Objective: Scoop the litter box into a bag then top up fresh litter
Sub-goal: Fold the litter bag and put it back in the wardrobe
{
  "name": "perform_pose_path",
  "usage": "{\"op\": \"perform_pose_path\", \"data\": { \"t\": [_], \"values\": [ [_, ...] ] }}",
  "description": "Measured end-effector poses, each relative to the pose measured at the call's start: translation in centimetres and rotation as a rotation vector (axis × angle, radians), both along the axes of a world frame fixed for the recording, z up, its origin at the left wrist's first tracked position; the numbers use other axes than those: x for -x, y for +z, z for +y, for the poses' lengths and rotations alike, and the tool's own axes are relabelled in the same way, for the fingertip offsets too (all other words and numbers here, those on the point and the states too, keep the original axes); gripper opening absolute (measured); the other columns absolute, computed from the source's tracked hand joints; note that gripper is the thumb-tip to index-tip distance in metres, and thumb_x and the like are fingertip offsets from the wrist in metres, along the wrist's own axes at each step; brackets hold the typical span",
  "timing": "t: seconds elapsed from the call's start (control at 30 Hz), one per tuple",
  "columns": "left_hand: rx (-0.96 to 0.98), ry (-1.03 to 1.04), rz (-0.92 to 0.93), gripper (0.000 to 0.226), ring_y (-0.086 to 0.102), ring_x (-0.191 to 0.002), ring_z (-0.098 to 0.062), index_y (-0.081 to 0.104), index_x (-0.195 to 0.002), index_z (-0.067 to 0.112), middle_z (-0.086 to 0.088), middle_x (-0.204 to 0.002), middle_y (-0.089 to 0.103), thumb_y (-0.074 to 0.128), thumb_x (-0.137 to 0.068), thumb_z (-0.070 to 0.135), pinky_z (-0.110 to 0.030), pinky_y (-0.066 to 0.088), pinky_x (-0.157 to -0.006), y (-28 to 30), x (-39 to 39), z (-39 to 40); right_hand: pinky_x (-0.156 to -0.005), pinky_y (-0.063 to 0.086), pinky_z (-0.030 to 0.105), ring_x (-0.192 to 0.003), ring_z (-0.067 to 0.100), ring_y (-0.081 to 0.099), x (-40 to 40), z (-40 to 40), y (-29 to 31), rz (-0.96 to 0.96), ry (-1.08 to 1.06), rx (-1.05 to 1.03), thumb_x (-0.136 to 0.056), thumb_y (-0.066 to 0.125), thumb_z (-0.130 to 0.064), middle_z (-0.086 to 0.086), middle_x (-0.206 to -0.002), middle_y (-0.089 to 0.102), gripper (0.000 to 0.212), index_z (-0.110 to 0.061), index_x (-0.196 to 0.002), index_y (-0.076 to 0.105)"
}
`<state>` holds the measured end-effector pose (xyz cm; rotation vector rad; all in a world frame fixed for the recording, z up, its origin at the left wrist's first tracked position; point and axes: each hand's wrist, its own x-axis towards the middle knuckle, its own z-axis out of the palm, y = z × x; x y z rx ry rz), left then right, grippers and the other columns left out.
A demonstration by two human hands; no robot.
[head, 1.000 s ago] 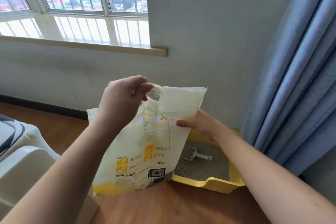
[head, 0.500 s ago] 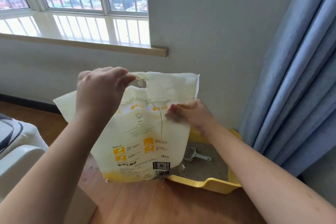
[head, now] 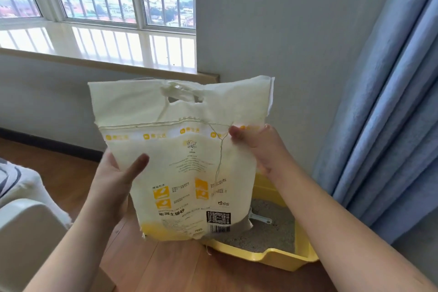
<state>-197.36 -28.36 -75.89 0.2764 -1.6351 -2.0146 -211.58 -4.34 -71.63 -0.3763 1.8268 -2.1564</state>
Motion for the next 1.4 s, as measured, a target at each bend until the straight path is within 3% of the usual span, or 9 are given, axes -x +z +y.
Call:
{"op": "perform_pose_path", "data": {
  "t": [0.1, 0.23, 0.43, 0.6, 0.73, 0.87, 1.0, 1.2, 1.4],
  "values": [
    [-0.017, 0.047, -0.067, 0.051, 0.073, -0.089, -0.023, 0.066, -0.109, 0.011, -0.010, -0.103, 0.074, 0.080, -0.061, 0.022, -0.026, 0.058, -0.063, 0.2, 0.8, 0.5, -0.081, 0.053, 0.055, -0.077, 0.034, 0.065, 0.0, -0.1, 0.0, 0.003, -0.026, -0.032, -0.060, 0.090, -0.025, 0.027, -0.088, 0.067, 0.059, 0.016, -0.092, 0.062],
    [-0.006, 0.098, -0.034, 0.038, 0.074, -0.079, -0.020, 0.071, -0.095, 0.011, -0.010, -0.093, 0.076, 0.081, -0.060, 0.023, -0.026, 0.058, -0.063, 1.2, 1.4, 0.9, -0.079, 0.057, 0.053, -0.082, 0.036, 0.071, 0.7, 0.2, 0.1, -0.043, -0.025, -0.050, -0.061, 0.088, -0.018, 0.020, -0.087, 0.073, 0.042, 0.005, -0.091, 0.070],
    [0.096, 0.188, -0.172, 0.023, 0.073, -0.081, -0.024, 0.072, -0.093, 0.011, -0.009, -0.090, 0.076, 0.078, -0.072, 0.016, -0.033, 0.060, -0.069, 4.7, 0.6, 2.3, -0.058, 0.052, 0.013, -0.073, 0.006, 0.072, 1.2, 2.3, 1.2, 0.005, 0.014, -0.207, -0.064, 0.085, -0.032, -0.006, -0.079, 0.075, 0.040, -0.012, -0.096, 0.072],
    [0.126, 0.247, -0.295, 0.015, 0.073, -0.081, -0.023, 0.075, -0.088, 0.013, -0.009, -0.088, 0.076, 0.078, -0.074, 0.017, -0.037, 0.059, -0.076, 10.2, 1.1, 2.9, -0.063, 0.047, 0.017, -0.083, 0.002, 0.066, 0.4, 3.0, 4.5, -0.118, -0.098, -0.224, -0.063, 0.083, -0.043, -0.014, -0.085, 0.073, 0.041, -0.025, -0.098, 0.070],
    [0.083, 0.303, -0.411, 0.006, 0.072, -0.086, -0.028, 0.077, -0.081, 0.017, -0.010, -0.089, 0.076, 0.074, -0.083, 0.012, -0.049, 0.056, -0.086, 15.9, 0.8, 2.8, -0.052, 0.045, 0.009, -0.077, -0.004, 0.061, -0.7, 2.8, 10.9, -0.240, -0.019, -0.207, -0.071, 0.080, -0.037, -0.015, -0.089, 0.069, 0.032, -0.027, -0.098, 0.066],
    [0.051, 0.346, -0.516, 0.007, 0.071, -0.091, -0.030, 0.075, -0.091, 0.010, -0.012, -0.093, 0.076, 0.073, -0.085, 0.012, -0.055, 0.054, -0.090, 23.2, -0.3, 3.4, -0.058, 0.051, 0.011, -0.085, 0.005, 0.070, -1.7, 2.8, 18.6, -0.360, 0.104, -0.164, -0.064, 0.083, -0.046, -0.006, -0.096, 0.075, 0.071, -0.011, -0.122, 0.060],
    [0.047, 0.360, -0.555, 0.010, 0.070, -0.089, -0.032, 0.074, -0.093, 0.007, -0.011, -0.091, 0.076, 0.072, -0.085, 0.013, -0.049, 0.056, -0.086, 31.9, -1.7, 3.9, -0.058, 0.053, 0.016, -0.074, 0.003, 0.071, -2.3, 2.6, 28.1, -0.344, 0.162, -0.151, -0.078, 0.078, -0.025, -0.011, -0.080, 0.075, 0.019, -0.021, -0.092, 0.065],
    [0.109, 0.320, -0.566, 0.020, 0.072, -0.072, -0.017, 0.070, -0.098, 0.003, -0.010, -0.088, 0.076, 0.076, -0.081, 0.013, -0.025, 0.056, -0.058, 45.3, -3.0, 3.8, -0.068, 0.056, 0.024, -0.081, 0.017, 0.072, -2.3, 2.6, 40.9, -0.316, 0.124, -0.197, -0.087, 0.071, -0.025, 0.003, -0.089, 0.076, 0.012, -0.013, -0.090, 0.073],
    [0.245, 0.347, -0.542, 0.011, 0.068, -0.072, -0.018, 0.074, -0.086, 0.003, -0.009, -0.081, 0.076, 0.074, -0.084, 0.013, -0.021, 0.055, -0.063, 54.9, -5.7, 4.1, -0.079, 0.059, 0.039, -0.083, 0.020, 0.073, -2.7, 3.0, 51.0, -0.242, 0.170, -0.200, -0.080, 0.078, -0.025, 0.005, -0.087, 0.076, 0.020, -0.009, -0.091, 0.073]
  ]
}}
